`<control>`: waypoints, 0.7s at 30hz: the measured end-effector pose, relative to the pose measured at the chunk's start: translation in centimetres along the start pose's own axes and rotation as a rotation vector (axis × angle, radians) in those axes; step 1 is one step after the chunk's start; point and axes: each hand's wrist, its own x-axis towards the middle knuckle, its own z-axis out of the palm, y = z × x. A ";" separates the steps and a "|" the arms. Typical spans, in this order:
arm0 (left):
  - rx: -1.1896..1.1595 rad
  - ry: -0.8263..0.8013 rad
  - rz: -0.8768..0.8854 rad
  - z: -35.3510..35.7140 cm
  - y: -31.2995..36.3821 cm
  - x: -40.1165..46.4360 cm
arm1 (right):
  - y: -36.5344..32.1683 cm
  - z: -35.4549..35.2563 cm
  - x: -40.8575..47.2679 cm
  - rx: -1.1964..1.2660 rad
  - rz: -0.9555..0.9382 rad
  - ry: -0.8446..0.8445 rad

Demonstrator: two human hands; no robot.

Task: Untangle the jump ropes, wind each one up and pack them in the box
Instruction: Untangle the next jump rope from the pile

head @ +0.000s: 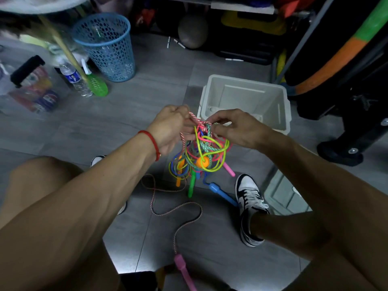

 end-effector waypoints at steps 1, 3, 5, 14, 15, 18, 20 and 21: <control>-0.023 0.013 0.009 -0.1 0.0 0.0 | 0.0 0.0 0.0 0.036 0.008 -0.008; -0.065 0.029 0.019 -0.2 0.1 0.0 | 0.2 0.3 0.0 0.009 -0.017 0.013; -0.123 0.030 0.016 0.0 0.0 0.0 | 0.8 0.8 -0.2 -0.140 -0.098 0.107; 0.060 0.079 0.088 0.9 -0.8 0.0 | 1.2 -1.3 0.7 -0.422 -0.054 0.192; 0.094 0.066 0.093 0.9 -0.9 0.0 | 0.6 -1.0 0.2 -0.412 -0.059 0.218; 0.118 0.056 0.106 0.7 -1.4 0.0 | -0.8 0.3 -0.6 -0.386 -0.077 0.233; 0.119 0.095 0.124 0.8 -1.6 0.1 | -1.0 0.9 -0.5 -0.382 -0.087 0.167; 0.131 0.126 0.139 0.9 -1.6 0.2 | -0.8 0.9 -0.3 -0.364 -0.090 0.148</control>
